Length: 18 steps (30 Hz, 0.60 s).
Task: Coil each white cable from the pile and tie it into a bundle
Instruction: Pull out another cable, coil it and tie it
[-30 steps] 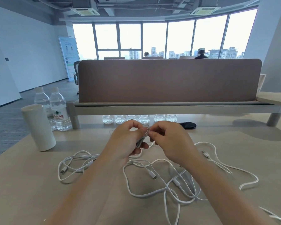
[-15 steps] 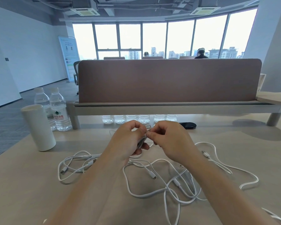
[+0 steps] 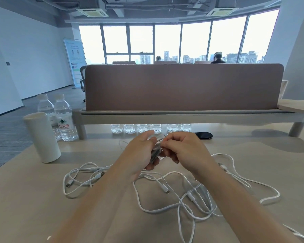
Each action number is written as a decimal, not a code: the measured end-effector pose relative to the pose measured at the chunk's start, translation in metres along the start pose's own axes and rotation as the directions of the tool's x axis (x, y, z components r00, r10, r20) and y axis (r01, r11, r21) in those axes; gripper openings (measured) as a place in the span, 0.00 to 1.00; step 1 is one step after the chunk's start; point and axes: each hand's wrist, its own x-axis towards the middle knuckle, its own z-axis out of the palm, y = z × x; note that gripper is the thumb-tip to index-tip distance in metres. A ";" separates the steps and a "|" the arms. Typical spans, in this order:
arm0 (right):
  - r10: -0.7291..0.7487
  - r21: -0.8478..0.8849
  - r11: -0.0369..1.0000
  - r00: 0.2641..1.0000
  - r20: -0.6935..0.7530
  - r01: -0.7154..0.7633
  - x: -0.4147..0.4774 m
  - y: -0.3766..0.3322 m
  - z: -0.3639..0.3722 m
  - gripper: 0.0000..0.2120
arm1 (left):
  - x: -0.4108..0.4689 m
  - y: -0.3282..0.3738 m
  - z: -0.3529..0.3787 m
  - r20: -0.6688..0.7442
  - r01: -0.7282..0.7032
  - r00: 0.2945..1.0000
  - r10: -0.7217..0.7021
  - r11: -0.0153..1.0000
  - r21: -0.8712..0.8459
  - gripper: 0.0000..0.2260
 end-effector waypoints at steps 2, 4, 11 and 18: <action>-0.012 -0.029 1.000 1.000 0.004 0.012 0.001 0.000 -0.001 0.11 | -0.001 -0.001 0.000 0.032 0.003 0.999 -0.004 1.000 0.007 0.12; -0.017 -0.052 0.999 1.000 0.006 0.017 0.002 0.001 -0.001 0.11 | -0.002 -0.002 0.000 0.065 -0.017 0.998 0.014 0.999 0.046 0.16; -0.029 -0.040 0.999 1.000 -0.001 0.029 0.002 0.005 0.002 0.07 | 0.003 -0.005 -0.005 0.016 -0.113 0.994 0.112 0.980 0.164 0.16; 0.013 -0.101 0.995 0.998 0.066 -0.007 0.001 0.002 -0.001 0.07 | 0.006 -0.005 -0.010 -0.024 -0.254 0.957 0.289 0.876 0.411 0.21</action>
